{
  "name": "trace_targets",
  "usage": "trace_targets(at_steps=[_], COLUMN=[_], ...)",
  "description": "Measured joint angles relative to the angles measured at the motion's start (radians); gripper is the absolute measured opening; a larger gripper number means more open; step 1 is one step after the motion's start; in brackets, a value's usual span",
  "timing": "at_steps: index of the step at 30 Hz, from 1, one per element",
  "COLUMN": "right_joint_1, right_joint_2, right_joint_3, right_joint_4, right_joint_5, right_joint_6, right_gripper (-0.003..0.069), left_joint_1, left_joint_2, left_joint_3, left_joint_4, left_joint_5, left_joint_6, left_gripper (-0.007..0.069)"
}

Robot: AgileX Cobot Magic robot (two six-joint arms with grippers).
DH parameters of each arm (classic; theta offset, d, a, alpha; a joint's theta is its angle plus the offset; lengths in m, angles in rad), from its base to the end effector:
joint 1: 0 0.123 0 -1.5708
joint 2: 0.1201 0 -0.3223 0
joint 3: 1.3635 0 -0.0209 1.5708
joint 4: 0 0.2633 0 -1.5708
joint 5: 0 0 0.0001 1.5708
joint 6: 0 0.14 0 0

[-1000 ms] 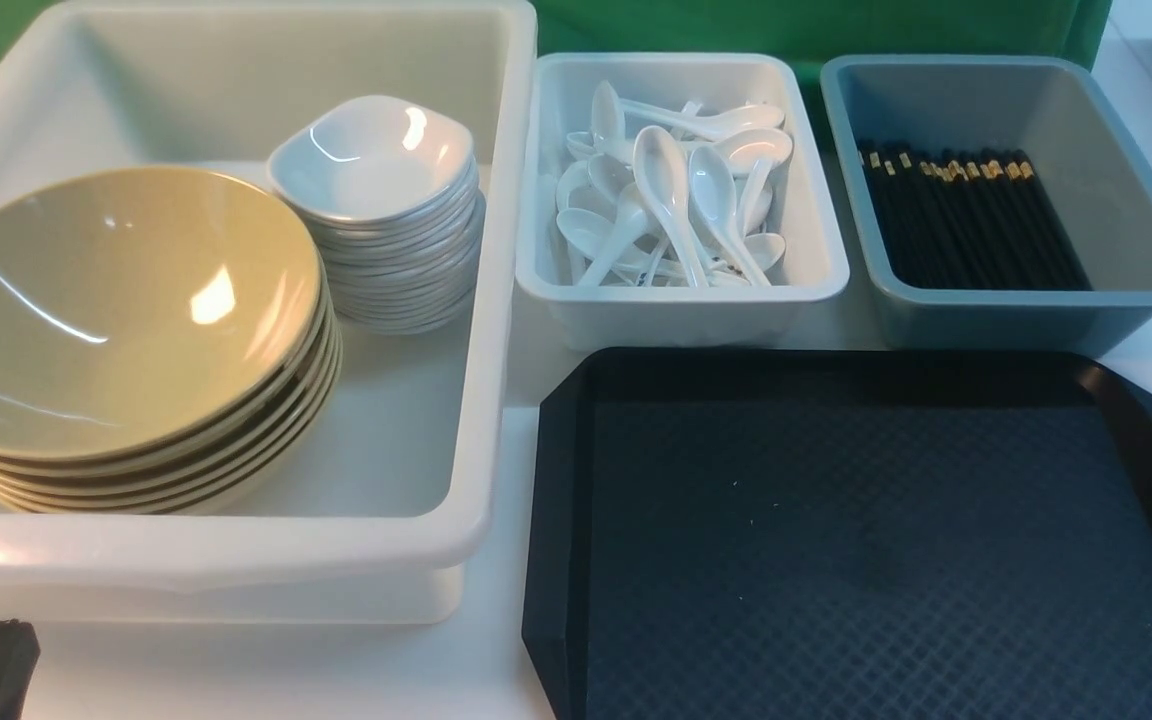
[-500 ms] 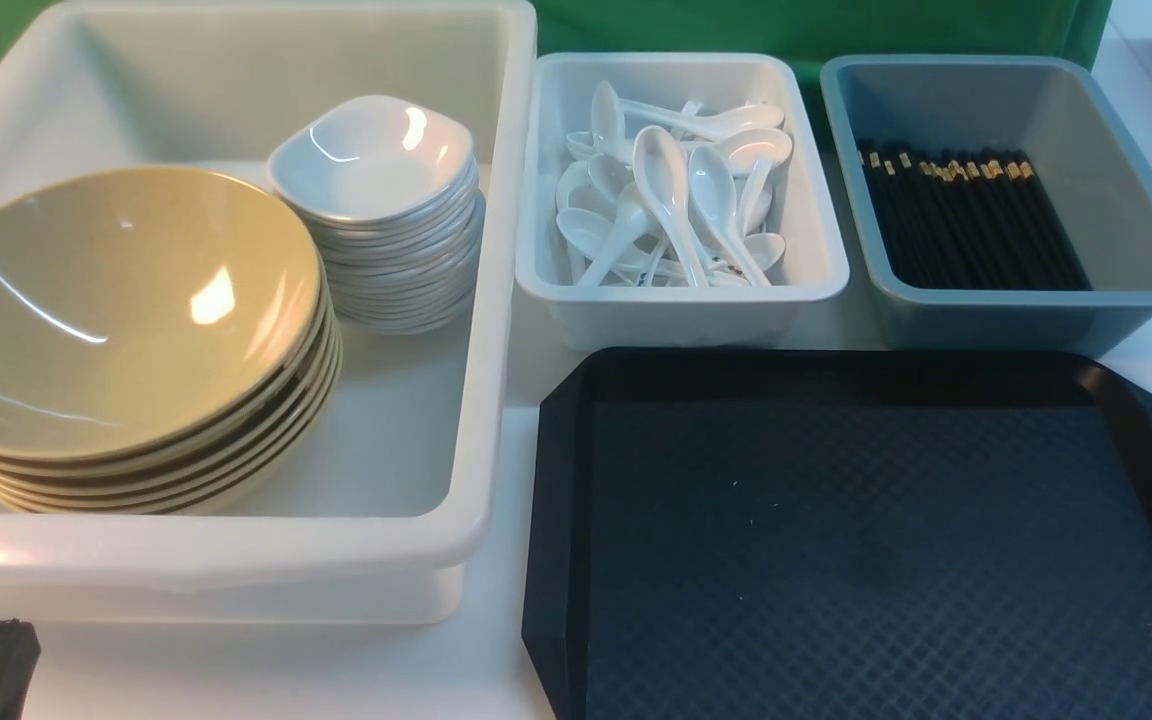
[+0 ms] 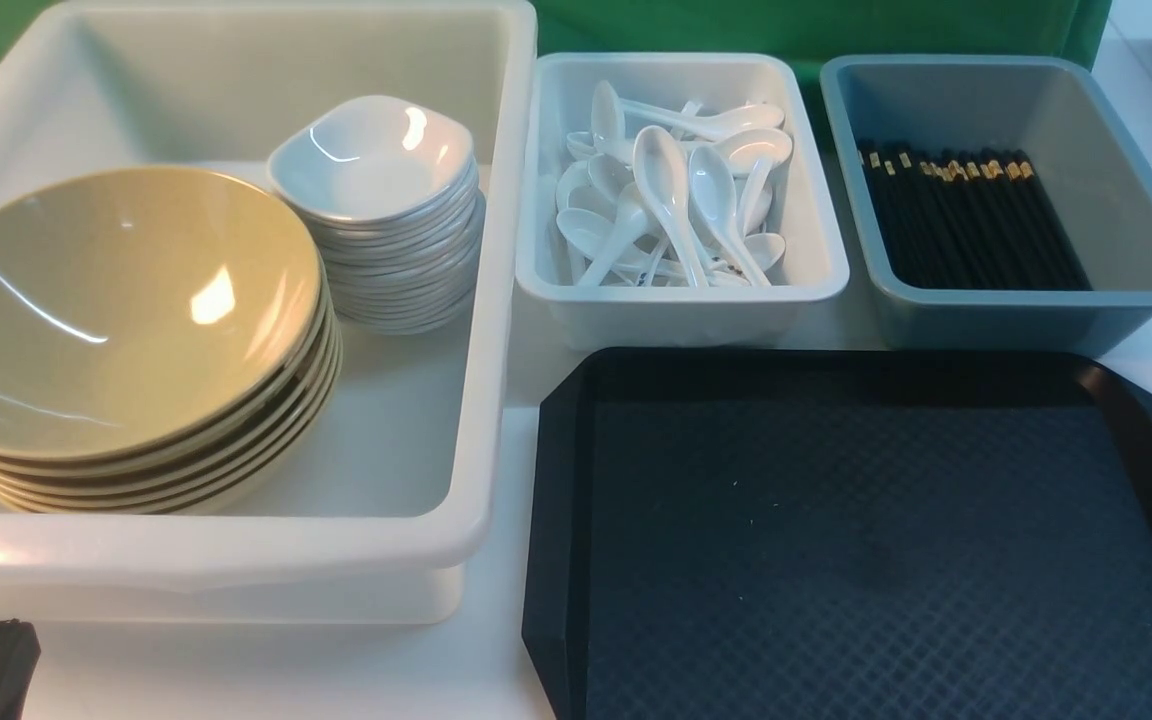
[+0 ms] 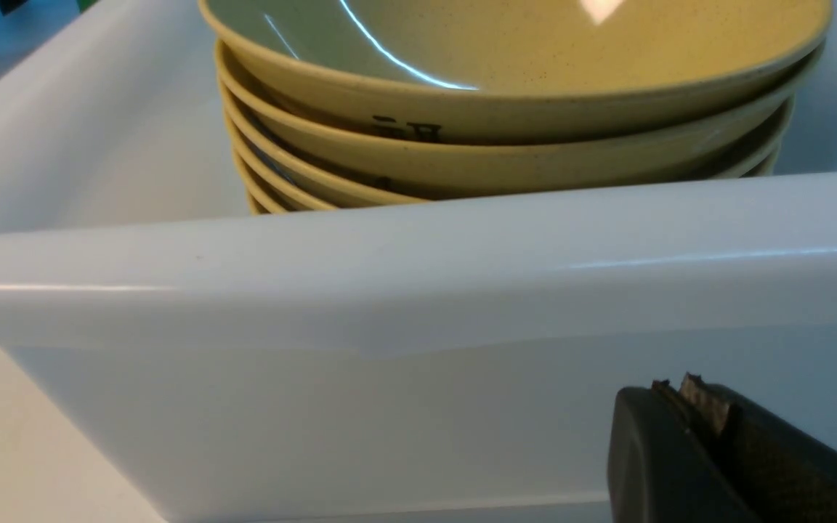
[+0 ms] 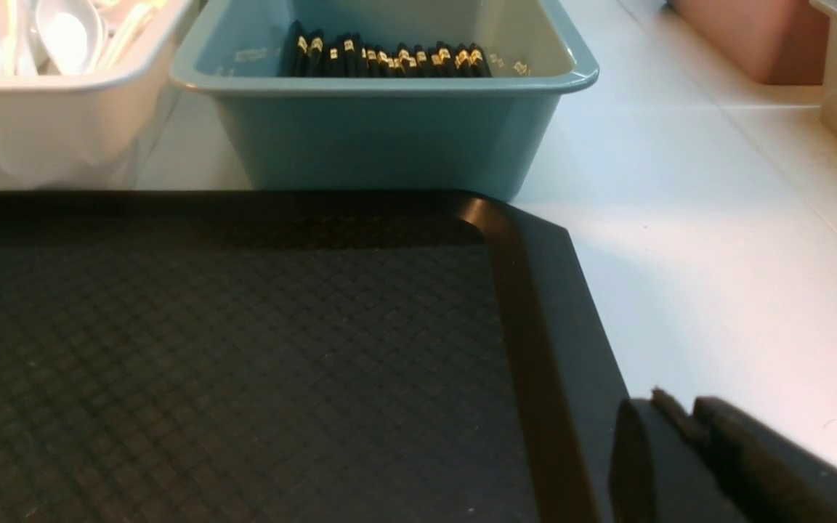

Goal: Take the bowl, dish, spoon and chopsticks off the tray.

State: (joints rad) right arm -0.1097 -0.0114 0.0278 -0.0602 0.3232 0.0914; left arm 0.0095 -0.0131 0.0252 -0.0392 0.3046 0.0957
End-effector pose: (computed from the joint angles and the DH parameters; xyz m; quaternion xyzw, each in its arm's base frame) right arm 0.0755 -0.0110 0.1625 0.0627 0.7878 -0.0306 0.6119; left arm 0.0768 -0.0009 0.1661 0.0228 0.7830 0.0165 0.6214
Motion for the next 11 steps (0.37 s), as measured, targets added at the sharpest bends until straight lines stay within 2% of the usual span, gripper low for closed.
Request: trace_targets(at_steps=[11], right_joint_1=[0.0], right_joint_2=[0.0], right_joint_3=[0.0], right_joint_4=[0.0], right_joint_5=[0.0], right_joint_6=[0.0], right_gripper=[0.0115], left_joint_1=[0.0], left_joint_2=[0.0], left_joint_3=[0.0], left_joint_4=[0.0], left_joint_5=[0.0], left_joint_6=[0.0], left_gripper=[-0.0011])
